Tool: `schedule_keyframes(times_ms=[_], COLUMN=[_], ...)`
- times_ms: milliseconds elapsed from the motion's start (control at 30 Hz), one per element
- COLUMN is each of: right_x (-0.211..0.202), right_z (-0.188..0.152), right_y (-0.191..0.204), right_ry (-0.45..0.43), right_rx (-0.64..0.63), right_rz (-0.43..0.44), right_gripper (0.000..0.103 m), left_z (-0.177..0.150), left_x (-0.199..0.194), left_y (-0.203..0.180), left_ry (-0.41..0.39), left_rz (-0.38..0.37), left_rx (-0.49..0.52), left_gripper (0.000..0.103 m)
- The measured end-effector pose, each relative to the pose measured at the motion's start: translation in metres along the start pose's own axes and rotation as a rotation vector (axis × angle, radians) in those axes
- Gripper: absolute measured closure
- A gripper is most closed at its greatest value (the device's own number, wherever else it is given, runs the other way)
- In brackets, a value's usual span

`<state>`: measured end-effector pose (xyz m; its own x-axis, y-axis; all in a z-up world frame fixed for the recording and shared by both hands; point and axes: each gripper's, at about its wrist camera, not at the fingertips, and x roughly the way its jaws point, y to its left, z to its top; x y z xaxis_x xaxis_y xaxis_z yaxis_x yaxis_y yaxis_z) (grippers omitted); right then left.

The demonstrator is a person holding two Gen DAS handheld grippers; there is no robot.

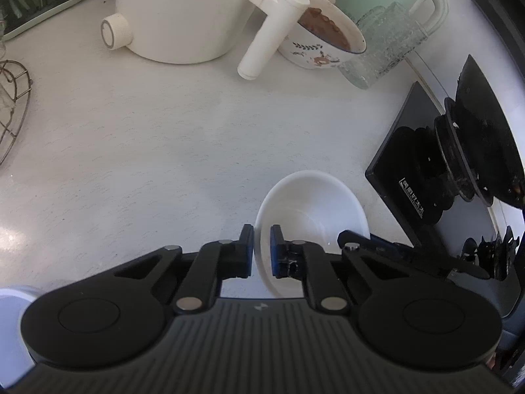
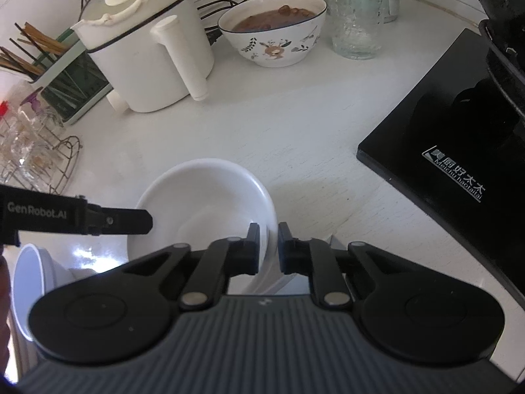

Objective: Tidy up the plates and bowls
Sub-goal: 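Close both grippers on the rim of the white ceramic bowl, then lift the white ceramic bowl with both grippers and carry it toward the plastic bowls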

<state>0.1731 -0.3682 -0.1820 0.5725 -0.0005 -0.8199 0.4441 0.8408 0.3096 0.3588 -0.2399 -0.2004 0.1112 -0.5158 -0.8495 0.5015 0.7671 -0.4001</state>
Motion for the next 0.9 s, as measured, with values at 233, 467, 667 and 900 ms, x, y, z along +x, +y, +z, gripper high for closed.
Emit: schedule_keyframes(times_ms=[233,467,667,900], right_x=[-0.008,-0.024,-0.04,-0.061], right_z=[0.003,0.008,0.016,0.025], right_y=[0.007,0.018,0.023,0.029], right_ry=[-0.003,-0.017,-0.025,-0.052], right_rx=[-0.005,-0.021,-0.002,0.006], right_rz=[0.03,0.073,0.101,0.139], right_gripper=[0.089,0.089,0.089,0.089], left_z=[0.0,-0.001,0.0,-0.001], left_x=[-0.016,-0.042,-0.065,-0.088], left_y=[0.004,0.01,0.005,0.004], left_ry=[-0.014,-0.03,-0.064,-0.085], left_rz=[0.005,0.006,0.003,0.009], left_rx=[-0.022,-0.049,-0.097,-0.101], left_gripper=[0.091,0.091,0.09,0.089])
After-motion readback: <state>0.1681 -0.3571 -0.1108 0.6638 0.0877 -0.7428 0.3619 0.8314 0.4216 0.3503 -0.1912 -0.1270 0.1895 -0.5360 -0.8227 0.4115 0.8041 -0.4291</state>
